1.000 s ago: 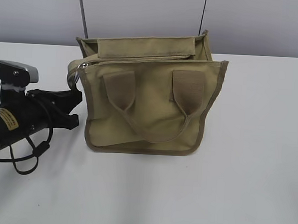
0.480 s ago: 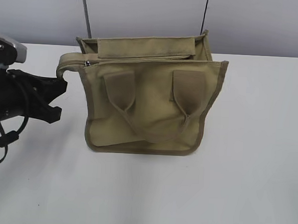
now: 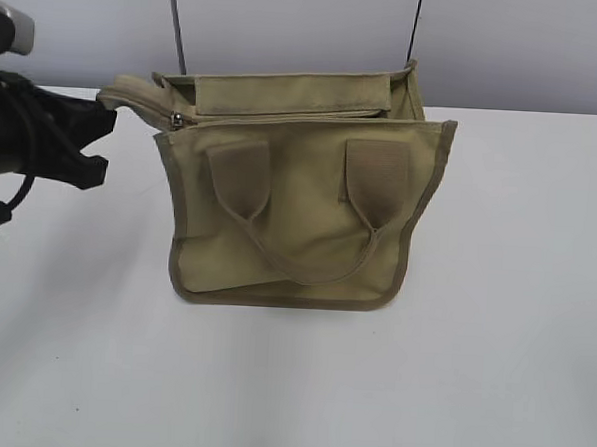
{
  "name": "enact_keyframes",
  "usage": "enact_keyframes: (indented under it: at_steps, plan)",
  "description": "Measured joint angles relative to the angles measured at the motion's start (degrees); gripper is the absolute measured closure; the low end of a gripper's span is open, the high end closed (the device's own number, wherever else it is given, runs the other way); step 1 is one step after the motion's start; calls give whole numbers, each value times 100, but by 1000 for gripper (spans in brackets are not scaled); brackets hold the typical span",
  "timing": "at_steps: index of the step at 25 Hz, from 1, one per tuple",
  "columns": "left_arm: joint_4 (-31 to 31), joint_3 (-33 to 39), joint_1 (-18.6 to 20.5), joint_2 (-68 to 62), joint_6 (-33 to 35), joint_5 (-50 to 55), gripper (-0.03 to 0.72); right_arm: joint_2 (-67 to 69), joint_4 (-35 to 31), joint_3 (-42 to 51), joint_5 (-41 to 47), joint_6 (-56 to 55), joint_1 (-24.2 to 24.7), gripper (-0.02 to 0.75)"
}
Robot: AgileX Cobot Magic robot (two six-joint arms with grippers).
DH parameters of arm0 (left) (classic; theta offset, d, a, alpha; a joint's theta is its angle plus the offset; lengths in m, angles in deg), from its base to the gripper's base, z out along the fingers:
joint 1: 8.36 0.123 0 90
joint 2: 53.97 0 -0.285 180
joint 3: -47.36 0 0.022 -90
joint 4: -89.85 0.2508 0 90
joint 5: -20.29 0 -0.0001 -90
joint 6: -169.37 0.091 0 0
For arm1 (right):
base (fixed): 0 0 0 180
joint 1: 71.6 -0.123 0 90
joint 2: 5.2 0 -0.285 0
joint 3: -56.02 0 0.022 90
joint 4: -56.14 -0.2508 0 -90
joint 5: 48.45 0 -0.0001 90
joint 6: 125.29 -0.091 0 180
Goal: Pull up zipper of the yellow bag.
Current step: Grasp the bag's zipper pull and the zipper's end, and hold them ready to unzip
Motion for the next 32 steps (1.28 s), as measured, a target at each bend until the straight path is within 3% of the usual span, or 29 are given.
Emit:
enact_keyframes:
  at_steps: [8,14,20,27,32]
  plan:
    - [-1,-525,0,0,0,764,668,470,-495,0,-728,63,0,179]
    - [-100,-635,0,0,0,874,668,1759,-1036,-366,-799,1156,0,179]
    - [-610,-646,0,0,0,899,668,3043,-1958,-1053,-1097,2225,-72,203]
    - [-655,-814,0,0,0,1053,669,4338,-2319,-1581,-1243,2453,-679,213]
    - [-660,-819,0,0,0,1146,669,5340,-2342,-2072,-1507,2417,-1532,215]
